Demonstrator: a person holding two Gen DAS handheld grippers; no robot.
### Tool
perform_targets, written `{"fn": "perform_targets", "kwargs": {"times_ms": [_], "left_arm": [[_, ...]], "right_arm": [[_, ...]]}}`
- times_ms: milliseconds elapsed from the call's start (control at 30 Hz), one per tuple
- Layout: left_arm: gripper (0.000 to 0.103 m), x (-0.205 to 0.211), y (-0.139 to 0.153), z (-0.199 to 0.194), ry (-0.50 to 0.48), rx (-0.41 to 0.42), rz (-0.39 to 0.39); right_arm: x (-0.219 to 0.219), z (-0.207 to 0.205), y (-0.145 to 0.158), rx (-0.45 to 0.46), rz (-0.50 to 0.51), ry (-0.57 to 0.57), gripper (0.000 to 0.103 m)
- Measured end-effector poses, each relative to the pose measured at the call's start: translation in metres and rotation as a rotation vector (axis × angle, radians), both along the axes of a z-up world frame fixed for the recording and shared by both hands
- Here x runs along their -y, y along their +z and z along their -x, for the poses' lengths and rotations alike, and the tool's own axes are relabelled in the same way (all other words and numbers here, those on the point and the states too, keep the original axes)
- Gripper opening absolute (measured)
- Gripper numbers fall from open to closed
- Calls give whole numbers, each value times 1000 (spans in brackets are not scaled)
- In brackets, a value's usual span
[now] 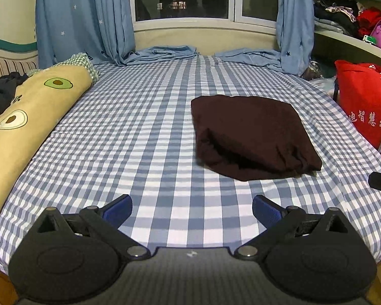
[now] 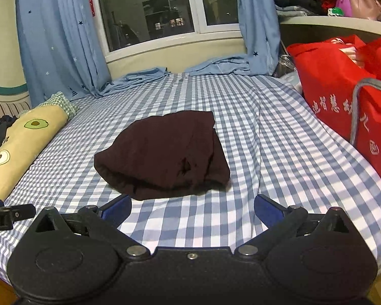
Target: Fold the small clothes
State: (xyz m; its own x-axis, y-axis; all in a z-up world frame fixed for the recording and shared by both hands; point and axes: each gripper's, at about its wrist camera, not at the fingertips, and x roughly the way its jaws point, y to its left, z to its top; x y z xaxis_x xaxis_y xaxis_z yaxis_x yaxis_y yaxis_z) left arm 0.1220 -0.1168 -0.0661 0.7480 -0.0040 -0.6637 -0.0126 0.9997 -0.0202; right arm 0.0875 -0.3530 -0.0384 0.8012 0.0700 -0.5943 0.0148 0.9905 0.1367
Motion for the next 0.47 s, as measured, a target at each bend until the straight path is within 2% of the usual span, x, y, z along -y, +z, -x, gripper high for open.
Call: {"fn": "perform_targets", "kwargs": {"times_ms": [167, 467], "left_arm": [[102, 5, -2, 2, -4, -35, -18], [102, 14, -7, -2, -30, -40, -43]], "right_arm": [[-1, 6, 0, -3, -3, 4, 102], [2, -2, -5, -40, -14, 15, 102]]}}
